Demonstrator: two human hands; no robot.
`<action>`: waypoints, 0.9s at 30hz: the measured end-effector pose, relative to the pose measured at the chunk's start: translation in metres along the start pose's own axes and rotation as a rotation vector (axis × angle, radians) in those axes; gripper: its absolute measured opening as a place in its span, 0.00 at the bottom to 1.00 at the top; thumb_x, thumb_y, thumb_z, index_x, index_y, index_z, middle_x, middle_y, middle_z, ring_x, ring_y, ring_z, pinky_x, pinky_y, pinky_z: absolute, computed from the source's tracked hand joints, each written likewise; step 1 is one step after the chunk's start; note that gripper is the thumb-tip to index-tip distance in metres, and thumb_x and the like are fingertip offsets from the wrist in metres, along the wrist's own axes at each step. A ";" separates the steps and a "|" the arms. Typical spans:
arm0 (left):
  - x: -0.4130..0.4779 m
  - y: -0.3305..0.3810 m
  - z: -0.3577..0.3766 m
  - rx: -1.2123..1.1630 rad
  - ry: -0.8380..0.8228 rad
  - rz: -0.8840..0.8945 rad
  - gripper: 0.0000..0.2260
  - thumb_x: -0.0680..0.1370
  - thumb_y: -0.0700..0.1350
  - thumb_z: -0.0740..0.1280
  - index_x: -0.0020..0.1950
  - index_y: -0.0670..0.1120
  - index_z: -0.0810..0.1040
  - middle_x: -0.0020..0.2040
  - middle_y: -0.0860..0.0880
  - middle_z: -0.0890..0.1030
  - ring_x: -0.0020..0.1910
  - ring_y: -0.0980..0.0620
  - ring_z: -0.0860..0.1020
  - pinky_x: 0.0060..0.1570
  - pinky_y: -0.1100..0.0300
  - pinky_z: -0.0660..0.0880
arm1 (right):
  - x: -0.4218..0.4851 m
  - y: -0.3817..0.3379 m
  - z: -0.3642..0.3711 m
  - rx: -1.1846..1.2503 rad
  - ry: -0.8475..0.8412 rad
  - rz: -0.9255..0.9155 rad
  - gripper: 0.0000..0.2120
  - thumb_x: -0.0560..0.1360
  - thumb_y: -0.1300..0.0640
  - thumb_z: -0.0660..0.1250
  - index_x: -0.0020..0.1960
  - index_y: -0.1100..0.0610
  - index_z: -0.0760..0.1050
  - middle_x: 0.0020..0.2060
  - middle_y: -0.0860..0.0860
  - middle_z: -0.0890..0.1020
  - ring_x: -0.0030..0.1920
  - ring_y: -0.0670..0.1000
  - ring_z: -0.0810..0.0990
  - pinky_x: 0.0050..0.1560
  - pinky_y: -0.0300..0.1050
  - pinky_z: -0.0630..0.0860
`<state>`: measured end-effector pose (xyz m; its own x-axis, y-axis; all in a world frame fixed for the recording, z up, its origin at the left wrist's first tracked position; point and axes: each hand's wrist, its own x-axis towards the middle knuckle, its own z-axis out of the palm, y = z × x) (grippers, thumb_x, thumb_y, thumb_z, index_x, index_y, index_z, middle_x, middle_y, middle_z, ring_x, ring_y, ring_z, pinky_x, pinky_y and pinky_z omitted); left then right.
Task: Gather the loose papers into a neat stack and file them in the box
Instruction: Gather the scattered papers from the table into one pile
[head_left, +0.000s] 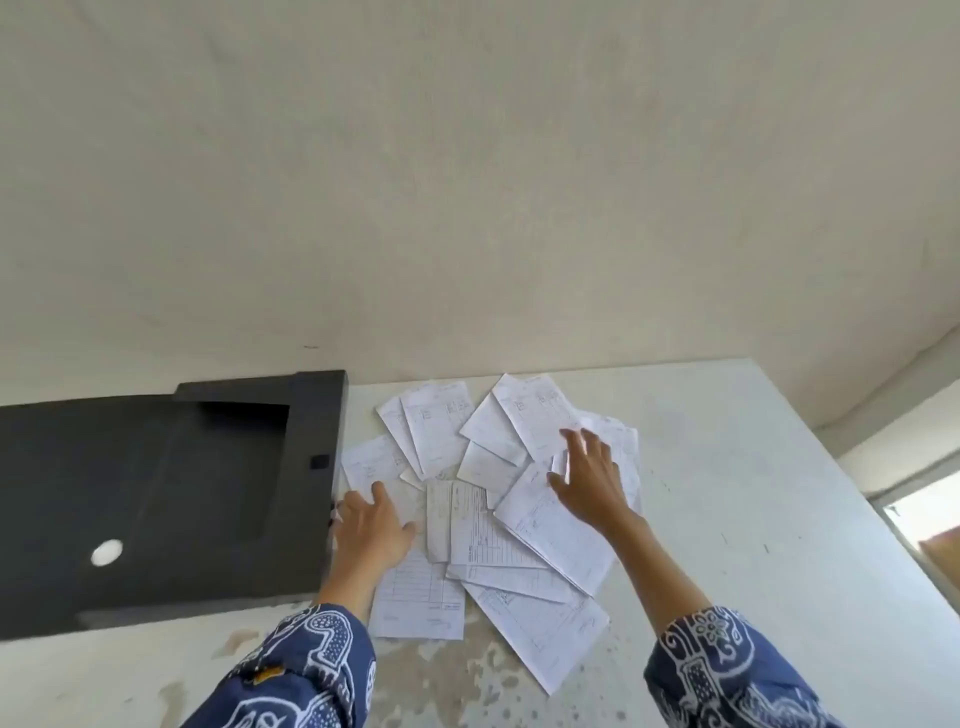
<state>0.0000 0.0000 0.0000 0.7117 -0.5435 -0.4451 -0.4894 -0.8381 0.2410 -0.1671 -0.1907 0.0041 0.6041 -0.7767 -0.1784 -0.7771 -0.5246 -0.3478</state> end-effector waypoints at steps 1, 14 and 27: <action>0.005 0.000 0.001 -0.013 -0.002 -0.050 0.31 0.77 0.55 0.62 0.73 0.41 0.55 0.70 0.35 0.62 0.68 0.39 0.65 0.63 0.50 0.68 | 0.007 0.006 0.001 0.002 -0.012 0.052 0.32 0.76 0.52 0.64 0.75 0.57 0.54 0.75 0.63 0.56 0.73 0.63 0.56 0.68 0.59 0.61; 0.056 0.041 0.008 -0.328 0.249 -0.204 0.27 0.77 0.50 0.65 0.71 0.40 0.61 0.70 0.37 0.65 0.68 0.38 0.63 0.62 0.45 0.65 | 0.071 0.028 0.022 0.254 0.115 0.404 0.40 0.75 0.41 0.62 0.76 0.60 0.48 0.75 0.64 0.54 0.75 0.64 0.53 0.71 0.60 0.54; 0.075 0.069 0.015 -0.693 0.222 -0.060 0.30 0.75 0.47 0.67 0.73 0.40 0.60 0.69 0.42 0.68 0.67 0.41 0.66 0.66 0.46 0.66 | 0.088 -0.038 0.046 0.261 0.005 0.053 0.34 0.76 0.44 0.62 0.75 0.57 0.55 0.73 0.52 0.64 0.71 0.56 0.61 0.64 0.53 0.60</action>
<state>0.0118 -0.0975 -0.0295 0.8484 -0.4309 -0.3074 -0.0670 -0.6634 0.7452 -0.0761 -0.2232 -0.0405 0.5623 -0.8028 -0.1983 -0.7355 -0.3760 -0.5637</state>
